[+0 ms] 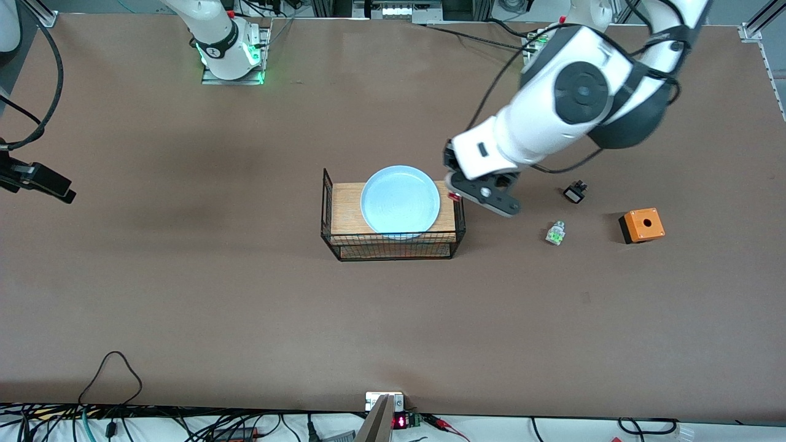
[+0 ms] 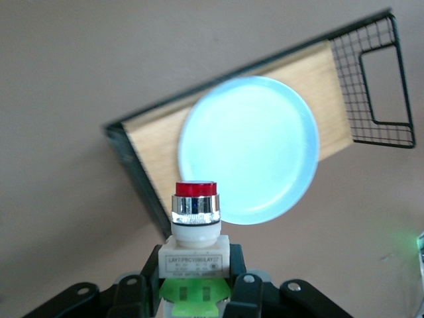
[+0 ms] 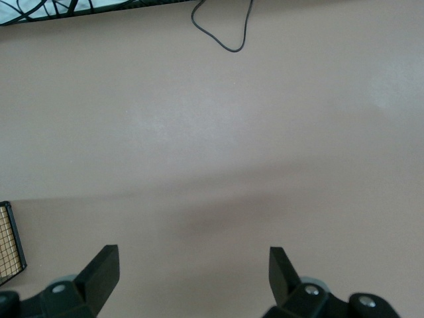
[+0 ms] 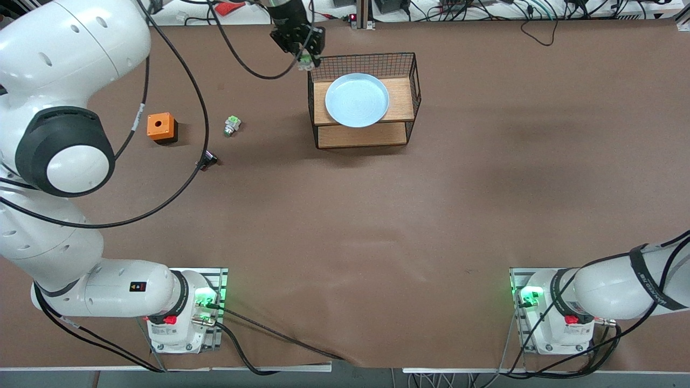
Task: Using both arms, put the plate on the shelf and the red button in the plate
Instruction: 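Lift the red button with the left gripper toward the plate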
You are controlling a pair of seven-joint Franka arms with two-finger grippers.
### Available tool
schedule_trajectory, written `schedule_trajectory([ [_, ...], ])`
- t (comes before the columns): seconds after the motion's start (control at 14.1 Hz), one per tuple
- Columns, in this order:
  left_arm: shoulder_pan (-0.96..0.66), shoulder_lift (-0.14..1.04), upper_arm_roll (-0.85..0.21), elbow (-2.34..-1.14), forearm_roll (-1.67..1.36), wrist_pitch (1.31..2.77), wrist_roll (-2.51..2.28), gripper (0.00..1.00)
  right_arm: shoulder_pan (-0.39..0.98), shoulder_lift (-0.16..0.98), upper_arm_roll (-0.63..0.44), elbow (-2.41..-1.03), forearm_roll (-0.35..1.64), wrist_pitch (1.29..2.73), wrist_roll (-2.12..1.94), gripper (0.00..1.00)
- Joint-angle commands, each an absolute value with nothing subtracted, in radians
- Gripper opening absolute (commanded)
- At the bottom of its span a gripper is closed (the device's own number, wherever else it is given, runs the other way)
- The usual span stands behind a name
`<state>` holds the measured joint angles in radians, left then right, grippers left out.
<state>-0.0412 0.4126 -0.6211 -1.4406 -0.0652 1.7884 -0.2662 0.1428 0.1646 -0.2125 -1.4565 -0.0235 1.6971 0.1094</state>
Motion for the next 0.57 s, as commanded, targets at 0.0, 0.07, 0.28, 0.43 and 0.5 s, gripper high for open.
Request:
schedule_trajectory([
  [0.0,-0.097,0.455,-0.621,-1.425,-0.064,1.848,-0.343,0.12,0.141,0.147,-0.198,-1.474,-0.020,1.703,0.091,1.00],
  [0.07,-0.116,0.471,-0.620,-1.425,-0.063,1.873,-0.386,0.12,0.144,0.147,-0.192,-1.473,-0.020,1.703,0.091,1.00],
  [0.28,-0.198,0.515,-0.618,-1.425,0.029,1.923,-0.501,0.12,0.143,0.149,-0.173,-1.467,-0.020,1.695,0.094,1.00],
  [0.43,-0.218,0.552,-0.618,-1.425,0.118,1.956,-0.544,0.12,0.143,0.150,-0.173,-1.466,-0.020,1.703,0.095,1.00],
  [0.5,-0.219,0.569,-0.618,-1.425,0.136,1.982,-0.555,0.12,0.143,0.152,-0.173,-1.466,-0.020,1.704,0.097,1.00],
])
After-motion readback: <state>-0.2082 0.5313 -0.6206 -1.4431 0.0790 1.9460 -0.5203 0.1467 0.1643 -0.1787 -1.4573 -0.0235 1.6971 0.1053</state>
